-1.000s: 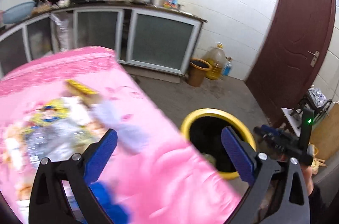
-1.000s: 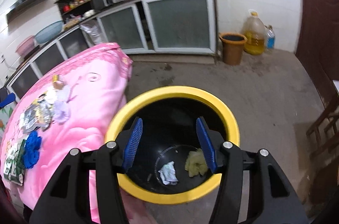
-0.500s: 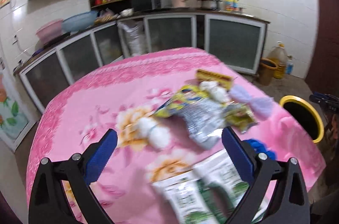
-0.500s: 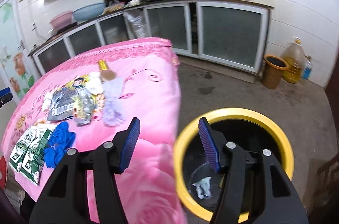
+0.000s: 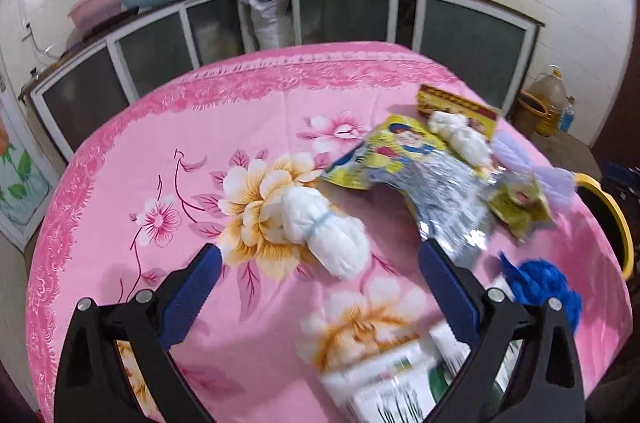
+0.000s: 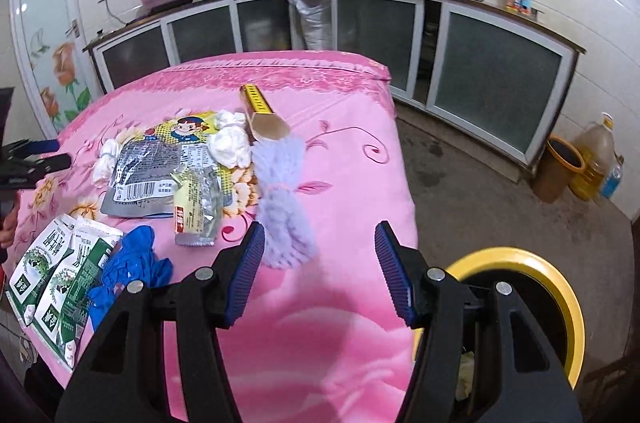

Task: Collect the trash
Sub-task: 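Grasp the white rolled diaper with left tool while right tool grasps the lavender mesh bundle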

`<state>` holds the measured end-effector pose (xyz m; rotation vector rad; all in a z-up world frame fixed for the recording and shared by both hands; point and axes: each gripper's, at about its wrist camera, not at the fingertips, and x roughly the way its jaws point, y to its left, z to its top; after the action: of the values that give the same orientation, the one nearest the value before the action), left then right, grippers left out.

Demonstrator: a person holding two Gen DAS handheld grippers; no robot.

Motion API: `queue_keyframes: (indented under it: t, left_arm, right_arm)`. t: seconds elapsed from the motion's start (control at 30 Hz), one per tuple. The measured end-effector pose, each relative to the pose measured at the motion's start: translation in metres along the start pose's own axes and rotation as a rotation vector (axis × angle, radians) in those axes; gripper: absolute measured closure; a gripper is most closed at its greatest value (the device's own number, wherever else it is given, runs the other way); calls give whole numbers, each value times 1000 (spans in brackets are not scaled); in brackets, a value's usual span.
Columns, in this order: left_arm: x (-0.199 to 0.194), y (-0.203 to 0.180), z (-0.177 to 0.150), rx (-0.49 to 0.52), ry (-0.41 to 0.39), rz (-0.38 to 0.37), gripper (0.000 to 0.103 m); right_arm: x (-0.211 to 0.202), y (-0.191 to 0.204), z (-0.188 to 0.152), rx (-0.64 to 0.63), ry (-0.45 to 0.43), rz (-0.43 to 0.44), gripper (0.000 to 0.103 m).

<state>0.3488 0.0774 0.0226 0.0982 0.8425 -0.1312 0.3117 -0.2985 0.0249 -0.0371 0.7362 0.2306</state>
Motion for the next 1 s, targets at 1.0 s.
queue_keyframes:
  t: [1.0]
  left_arm:
    - [111, 21, 17, -149, 225, -74, 8]
  right_arm:
    - [116, 23, 17, -79, 231, 44, 48]
